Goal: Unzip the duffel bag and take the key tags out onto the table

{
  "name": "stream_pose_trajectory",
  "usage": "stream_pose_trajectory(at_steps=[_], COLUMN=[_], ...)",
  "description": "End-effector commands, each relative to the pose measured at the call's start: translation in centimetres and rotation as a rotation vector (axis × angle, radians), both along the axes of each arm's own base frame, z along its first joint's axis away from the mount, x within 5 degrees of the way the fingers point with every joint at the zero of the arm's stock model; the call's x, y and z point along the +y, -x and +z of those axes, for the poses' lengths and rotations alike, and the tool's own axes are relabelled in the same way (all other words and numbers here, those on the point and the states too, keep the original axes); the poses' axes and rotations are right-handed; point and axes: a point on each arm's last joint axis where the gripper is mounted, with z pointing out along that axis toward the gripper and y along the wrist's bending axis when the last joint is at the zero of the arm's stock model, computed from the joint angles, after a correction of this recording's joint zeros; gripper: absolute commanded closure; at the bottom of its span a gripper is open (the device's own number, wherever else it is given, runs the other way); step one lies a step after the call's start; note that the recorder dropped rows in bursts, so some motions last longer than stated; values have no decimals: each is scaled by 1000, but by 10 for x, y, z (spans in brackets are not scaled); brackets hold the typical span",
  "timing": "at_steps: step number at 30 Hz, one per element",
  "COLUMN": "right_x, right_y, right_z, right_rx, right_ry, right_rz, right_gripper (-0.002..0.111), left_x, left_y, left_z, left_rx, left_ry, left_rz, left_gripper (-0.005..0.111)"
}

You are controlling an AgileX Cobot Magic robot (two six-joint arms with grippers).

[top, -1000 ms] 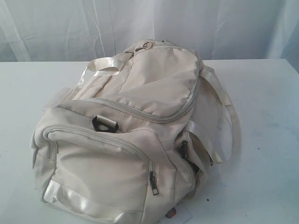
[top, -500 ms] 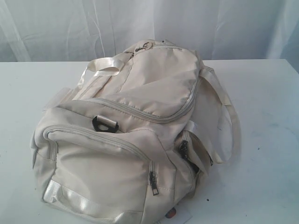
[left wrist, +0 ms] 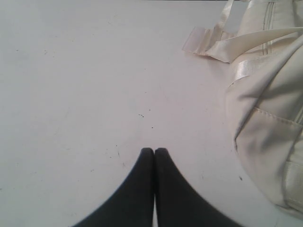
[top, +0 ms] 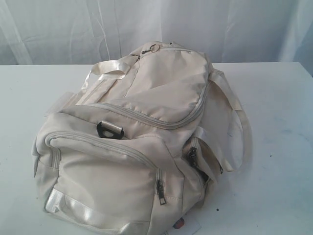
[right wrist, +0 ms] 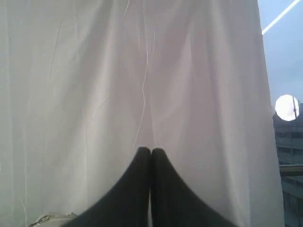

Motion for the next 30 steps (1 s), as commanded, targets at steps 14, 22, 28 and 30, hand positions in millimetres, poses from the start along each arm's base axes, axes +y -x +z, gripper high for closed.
stream_pose_trajectory(at_steps=[14, 22, 28, 30], right_x=[10, 53, 102, 112], right_y=[-94, -194, -235, -239], right_z=[47, 78, 91, 89], right_rx=[679, 1084, 1144, 1202], right_ry=[-37, 219, 381, 410], right_rz=[-13, 78, 251, 285], right_gripper=[108, 108, 108, 108], left_x=[0, 0, 0, 0], left_y=[0, 0, 0, 0], left_z=[-1, -1, -1, -1], left_rx=[-7, -7, -7, -7], left_ry=[11, 11, 11, 11], left_rz=[3, 3, 3, 3], left_gripper=[107, 107, 107, 107])
